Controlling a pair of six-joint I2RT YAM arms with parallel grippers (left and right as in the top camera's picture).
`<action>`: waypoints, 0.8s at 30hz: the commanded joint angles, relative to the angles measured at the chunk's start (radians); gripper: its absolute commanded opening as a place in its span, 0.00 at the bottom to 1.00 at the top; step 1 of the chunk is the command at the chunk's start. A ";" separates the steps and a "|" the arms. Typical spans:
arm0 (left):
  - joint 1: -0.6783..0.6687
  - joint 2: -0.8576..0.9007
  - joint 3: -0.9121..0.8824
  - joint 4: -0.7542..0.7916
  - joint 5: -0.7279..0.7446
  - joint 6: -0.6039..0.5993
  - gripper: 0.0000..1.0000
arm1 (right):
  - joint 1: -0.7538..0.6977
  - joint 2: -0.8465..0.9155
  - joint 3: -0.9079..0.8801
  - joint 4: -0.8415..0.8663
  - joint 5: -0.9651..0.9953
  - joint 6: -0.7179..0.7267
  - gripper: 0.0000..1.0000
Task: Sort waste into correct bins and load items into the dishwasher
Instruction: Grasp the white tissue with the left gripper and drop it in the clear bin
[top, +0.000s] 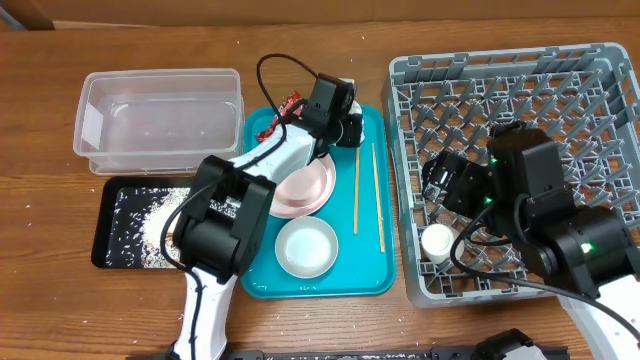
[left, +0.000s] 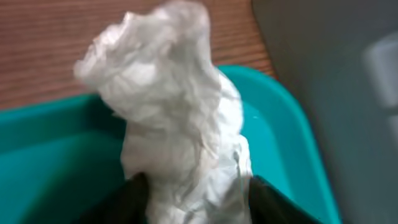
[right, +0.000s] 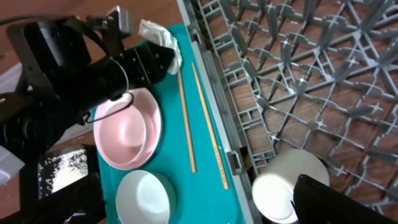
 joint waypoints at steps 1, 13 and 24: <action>0.000 0.005 0.011 -0.005 0.000 -0.011 0.19 | -0.002 0.012 0.007 -0.006 0.002 -0.007 1.00; 0.064 -0.324 0.075 -0.246 -0.039 -0.061 0.04 | -0.002 0.032 0.007 -0.013 0.002 -0.007 1.00; 0.333 -0.521 0.072 -0.699 -0.406 -0.159 0.04 | -0.002 0.032 0.007 -0.008 0.002 -0.007 1.00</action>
